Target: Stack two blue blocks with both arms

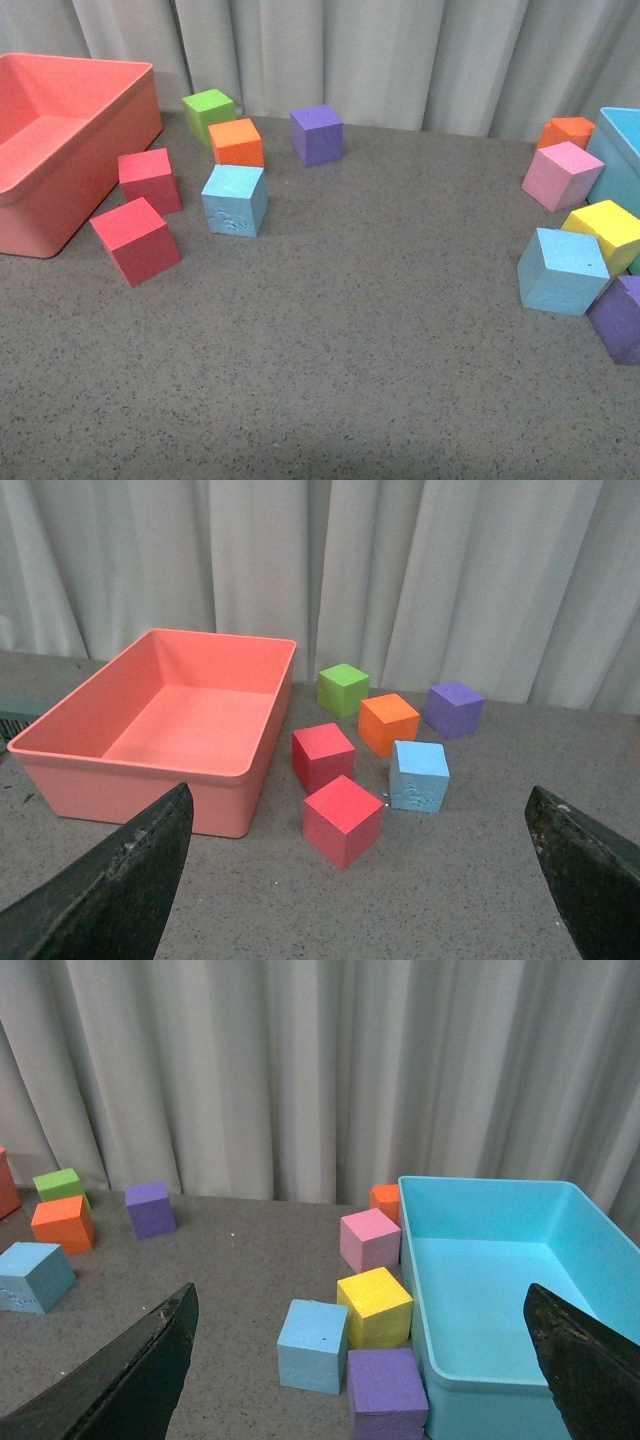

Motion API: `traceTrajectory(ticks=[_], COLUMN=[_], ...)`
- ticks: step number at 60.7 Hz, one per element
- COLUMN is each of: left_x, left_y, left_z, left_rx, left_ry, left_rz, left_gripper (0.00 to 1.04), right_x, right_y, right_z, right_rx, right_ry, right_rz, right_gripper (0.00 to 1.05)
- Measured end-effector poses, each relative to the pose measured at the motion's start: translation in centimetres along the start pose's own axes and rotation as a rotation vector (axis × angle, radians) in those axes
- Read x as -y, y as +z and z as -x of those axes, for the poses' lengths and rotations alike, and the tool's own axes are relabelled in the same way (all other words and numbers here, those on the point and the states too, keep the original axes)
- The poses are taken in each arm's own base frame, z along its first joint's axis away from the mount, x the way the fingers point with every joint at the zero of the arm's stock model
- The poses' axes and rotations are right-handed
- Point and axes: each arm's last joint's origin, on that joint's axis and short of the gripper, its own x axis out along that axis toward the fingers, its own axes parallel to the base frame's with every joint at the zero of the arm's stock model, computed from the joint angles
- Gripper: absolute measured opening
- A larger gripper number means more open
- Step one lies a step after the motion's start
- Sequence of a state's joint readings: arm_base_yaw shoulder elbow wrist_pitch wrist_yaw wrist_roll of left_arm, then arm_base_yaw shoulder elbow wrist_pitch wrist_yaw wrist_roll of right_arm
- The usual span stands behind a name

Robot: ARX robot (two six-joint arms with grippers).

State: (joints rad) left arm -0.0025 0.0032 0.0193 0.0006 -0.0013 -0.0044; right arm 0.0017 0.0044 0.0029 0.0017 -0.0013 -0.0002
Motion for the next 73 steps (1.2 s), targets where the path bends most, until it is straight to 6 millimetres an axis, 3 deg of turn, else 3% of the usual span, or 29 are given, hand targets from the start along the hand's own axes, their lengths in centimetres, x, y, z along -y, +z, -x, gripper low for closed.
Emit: traceTrajectory(ticks=[60,65,73], left_x=[0.0,0.0,0.0], left_y=[0.0,0.0,0.0], left_z=[0.0,0.0,0.0], left_rx=[0.000,0.000,0.000], left_ry=[0.000,0.001,0.000], left_rz=[0.000,0.000,0.000], left_gripper=[0.98,0.98,0.98], right_x=[0.0,0.1,0.0], right_y=[0.1,0.2,0.8], right_z=[0.0,-0.5,-2.3], right_rx=[0.007,-0.018,-0.137], right_ry=[-0.054,-0.199,-0.115], right_rz=[0.035,0.144,0.129], right_gripper=[0.95,0.95,0.95])
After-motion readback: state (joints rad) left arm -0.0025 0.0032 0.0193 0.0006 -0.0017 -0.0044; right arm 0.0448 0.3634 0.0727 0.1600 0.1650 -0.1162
